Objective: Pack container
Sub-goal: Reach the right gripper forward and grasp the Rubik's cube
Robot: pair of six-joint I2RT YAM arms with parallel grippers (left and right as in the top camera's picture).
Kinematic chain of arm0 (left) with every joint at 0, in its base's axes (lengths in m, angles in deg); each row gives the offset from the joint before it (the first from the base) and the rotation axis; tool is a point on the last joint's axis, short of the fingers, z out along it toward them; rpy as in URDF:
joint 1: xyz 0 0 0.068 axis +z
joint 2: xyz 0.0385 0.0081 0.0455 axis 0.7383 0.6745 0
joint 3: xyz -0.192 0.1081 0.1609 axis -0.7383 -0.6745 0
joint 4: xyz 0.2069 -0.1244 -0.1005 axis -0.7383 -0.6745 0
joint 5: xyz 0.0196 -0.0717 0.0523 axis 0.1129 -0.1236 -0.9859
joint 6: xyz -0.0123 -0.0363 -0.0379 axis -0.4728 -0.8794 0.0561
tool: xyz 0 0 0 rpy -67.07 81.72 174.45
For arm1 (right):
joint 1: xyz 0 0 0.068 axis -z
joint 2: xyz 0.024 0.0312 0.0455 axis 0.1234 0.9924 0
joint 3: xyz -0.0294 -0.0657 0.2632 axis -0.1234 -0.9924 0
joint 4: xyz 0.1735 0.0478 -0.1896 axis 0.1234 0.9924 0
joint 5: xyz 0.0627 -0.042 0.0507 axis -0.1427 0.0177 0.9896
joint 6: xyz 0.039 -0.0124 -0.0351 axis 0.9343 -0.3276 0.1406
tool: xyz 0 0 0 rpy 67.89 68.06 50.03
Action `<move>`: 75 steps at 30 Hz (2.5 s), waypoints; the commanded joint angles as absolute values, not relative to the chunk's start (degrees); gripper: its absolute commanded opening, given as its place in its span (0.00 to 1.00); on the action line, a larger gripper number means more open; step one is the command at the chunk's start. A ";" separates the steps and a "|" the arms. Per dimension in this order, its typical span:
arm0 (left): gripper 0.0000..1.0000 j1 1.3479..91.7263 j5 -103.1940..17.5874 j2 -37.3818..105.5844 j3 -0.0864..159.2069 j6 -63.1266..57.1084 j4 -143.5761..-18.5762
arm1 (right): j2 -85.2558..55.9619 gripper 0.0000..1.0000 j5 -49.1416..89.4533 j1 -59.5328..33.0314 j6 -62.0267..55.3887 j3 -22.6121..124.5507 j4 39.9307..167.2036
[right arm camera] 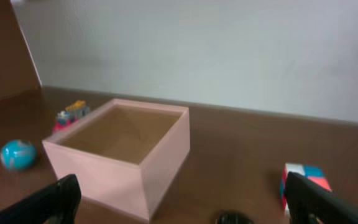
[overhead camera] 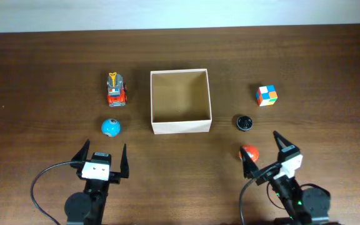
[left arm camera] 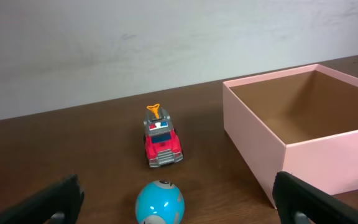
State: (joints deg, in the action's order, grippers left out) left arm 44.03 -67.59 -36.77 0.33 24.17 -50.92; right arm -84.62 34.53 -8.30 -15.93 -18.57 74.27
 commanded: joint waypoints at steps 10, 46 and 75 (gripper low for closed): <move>0.99 44.38 -66.74 -37.14 0.20 23.25 -51.25 | -69.58 0.99 26.53 -8.58 -16.98 3.73 87.08; 0.99 44.38 -66.74 -37.14 0.20 23.25 -51.25 | 14.43 0.99 7.14 -8.08 -18.09 71.72 134.35; 0.99 44.38 -66.74 -37.14 0.20 23.25 -51.25 | 30.39 0.99 10.62 -3.69 -30.53 70.94 124.15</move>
State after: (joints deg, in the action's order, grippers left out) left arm 44.03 -67.57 -36.75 0.33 23.97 -50.95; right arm 28.36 9.63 -3.84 -29.74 70.83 123.91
